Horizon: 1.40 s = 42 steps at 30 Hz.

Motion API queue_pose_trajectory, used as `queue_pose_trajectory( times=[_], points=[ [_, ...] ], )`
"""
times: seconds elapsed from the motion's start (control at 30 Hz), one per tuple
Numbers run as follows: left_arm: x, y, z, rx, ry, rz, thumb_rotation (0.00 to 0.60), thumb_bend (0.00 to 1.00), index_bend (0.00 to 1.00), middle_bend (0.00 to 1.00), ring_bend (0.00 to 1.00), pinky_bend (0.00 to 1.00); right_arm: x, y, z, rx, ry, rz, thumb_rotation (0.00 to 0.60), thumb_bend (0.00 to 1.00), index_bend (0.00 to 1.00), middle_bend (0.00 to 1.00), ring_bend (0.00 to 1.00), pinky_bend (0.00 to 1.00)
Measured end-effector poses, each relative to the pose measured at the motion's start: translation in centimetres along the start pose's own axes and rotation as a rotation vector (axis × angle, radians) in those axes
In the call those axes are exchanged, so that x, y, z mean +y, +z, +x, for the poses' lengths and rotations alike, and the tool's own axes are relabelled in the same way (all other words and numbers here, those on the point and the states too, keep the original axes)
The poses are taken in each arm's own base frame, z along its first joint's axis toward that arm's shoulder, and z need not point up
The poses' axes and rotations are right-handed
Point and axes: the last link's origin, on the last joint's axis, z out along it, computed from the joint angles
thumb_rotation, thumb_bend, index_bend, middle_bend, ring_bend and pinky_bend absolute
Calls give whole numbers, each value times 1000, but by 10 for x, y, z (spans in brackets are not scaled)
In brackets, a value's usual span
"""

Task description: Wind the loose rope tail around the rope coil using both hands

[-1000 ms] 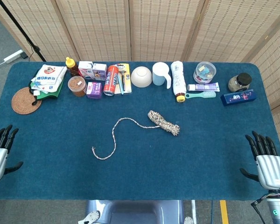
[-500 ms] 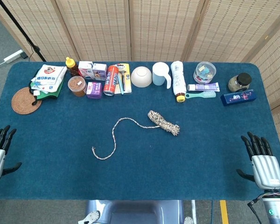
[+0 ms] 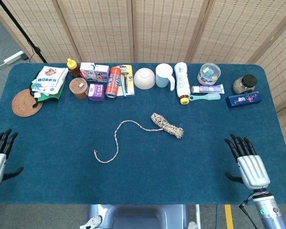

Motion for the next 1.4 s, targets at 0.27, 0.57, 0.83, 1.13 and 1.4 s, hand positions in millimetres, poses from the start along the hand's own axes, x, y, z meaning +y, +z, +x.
queue_pose_trajectory(
  times=[0.27, 0.57, 0.83, 1.13, 1.4],
  points=[
    [23, 22, -17, -80, 8, -103, 600, 96, 0, 0, 0, 0, -4, -7, 1, 14, 24, 5, 600, 0, 0, 0, 0, 0],
    [84, 56, -34, -132, 67, -330, 600, 154, 184, 0, 0, 0, 2, -12, 0, 18, 46, 4, 600, 0, 0, 0, 0, 0],
    [123, 68, -50, -161, 91, -418, 600, 252, 280, 0, 0, 0, 8, -14, 5, 31, 69, -2, 600, 0, 0, 0, 0, 0],
    [160, 78, -74, -220, 63, -461, 600, 350, 295, 0, 0, 0, 11, -13, 7, 34, 78, -4, 600, 0, 0, 0, 0, 0],
    [173, 81, -86, -246, 84, -480, 600, 362, 306, 0, 0, 0, 13, -12, 7, 32, 84, -11, 600, 0, 0, 0, 0, 0]
  ],
)
